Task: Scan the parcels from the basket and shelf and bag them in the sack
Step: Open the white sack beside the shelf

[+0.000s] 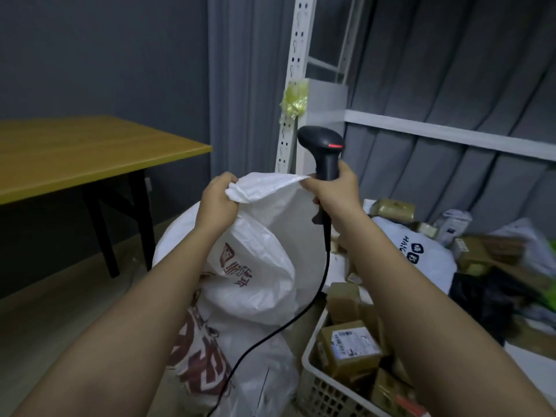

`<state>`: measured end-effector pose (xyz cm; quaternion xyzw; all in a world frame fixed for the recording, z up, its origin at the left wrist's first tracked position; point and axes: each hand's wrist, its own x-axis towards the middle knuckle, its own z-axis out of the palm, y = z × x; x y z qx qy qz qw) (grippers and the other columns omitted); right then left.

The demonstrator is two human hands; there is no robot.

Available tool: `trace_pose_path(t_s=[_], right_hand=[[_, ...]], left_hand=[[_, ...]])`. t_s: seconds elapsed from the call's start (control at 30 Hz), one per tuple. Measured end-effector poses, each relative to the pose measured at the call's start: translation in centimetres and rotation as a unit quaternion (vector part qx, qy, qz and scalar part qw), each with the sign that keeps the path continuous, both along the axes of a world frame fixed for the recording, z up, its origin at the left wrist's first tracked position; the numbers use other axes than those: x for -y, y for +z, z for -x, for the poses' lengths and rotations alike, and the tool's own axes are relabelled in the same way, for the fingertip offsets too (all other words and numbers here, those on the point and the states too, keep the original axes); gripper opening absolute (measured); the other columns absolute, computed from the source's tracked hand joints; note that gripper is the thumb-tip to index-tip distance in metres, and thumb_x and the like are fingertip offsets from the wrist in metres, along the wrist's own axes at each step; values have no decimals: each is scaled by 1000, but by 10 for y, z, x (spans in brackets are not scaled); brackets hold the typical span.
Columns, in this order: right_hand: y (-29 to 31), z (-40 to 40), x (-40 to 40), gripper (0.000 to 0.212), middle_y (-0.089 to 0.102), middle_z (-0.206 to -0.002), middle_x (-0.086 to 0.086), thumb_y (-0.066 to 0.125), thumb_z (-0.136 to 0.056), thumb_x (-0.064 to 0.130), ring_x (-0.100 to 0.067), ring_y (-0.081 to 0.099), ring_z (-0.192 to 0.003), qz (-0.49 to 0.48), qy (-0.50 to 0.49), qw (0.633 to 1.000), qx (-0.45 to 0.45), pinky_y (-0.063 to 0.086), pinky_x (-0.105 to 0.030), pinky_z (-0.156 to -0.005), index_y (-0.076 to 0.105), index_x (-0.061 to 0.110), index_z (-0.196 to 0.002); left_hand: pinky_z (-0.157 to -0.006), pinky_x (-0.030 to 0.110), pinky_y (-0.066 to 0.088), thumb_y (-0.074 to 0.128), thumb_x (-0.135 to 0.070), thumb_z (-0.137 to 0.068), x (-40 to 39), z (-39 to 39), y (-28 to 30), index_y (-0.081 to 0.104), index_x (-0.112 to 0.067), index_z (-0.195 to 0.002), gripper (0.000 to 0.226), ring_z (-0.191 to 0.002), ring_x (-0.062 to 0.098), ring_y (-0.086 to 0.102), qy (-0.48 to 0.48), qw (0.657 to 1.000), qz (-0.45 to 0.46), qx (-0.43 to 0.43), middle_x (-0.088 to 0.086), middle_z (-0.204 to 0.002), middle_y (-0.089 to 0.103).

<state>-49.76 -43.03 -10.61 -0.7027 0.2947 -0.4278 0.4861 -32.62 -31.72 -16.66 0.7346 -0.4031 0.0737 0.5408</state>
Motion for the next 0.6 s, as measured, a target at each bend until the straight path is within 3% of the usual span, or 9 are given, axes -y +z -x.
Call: trace_pose_path(t_s=[0.13, 0.27, 0.4, 0.53, 0.6], right_hand=[[-58, -11, 25, 30, 65, -93, -7, 78, -78, 17, -21, 58, -73, -13, -3, 998, -53, 53, -38, -66, 56, 18, -98], [-131, -35, 43, 33, 66, -95, -5, 80, -77, 24, -24, 61, -77, -50, 13, 991, -120, 53, -38, -62, 56, 24, -100], [-191, -66, 56, 29, 64, -89, -1, 78, -80, 27, -24, 62, -83, -61, 55, 984, -157, 56, -50, -79, 61, 22, -102], [-214, -89, 71, 22, 62, -82, -4, 74, -84, 29, -22, 59, -72, -65, 67, 981, -171, 53, -42, -71, 61, 19, -99], [-215, -96, 81, 20, 63, -84, -7, 75, -83, 24, -18, 57, -69, -81, 82, 977, -181, 50, -35, -66, 62, 16, -95]], left_hand=[[-58, 25, 33, 45, -7, -91, 4, -6, -22, 53, -10, -88, 9, -68, 8, 44, -18, 994, 0, -112, -4, -77, 52], [-59, 21, 36, 46, -8, -93, 3, -25, -58, 54, -10, -92, 8, -71, 4, 47, 1, 986, -27, -163, -7, -80, 54], [-60, 24, 38, 47, -8, -93, 1, -63, -96, 51, -16, -83, 14, -73, 11, 49, 26, 977, -63, -204, -4, -80, 55], [-62, 29, 41, 60, -16, -89, 0, -102, -133, 53, -14, -85, 9, -78, 20, 56, 46, 973, -131, -186, 0, -81, 59], [-73, 33, 42, 70, -24, -83, -1, -116, -154, 52, -9, -104, 32, -89, 24, 56, 75, 966, -211, -130, 4, -95, 59]])
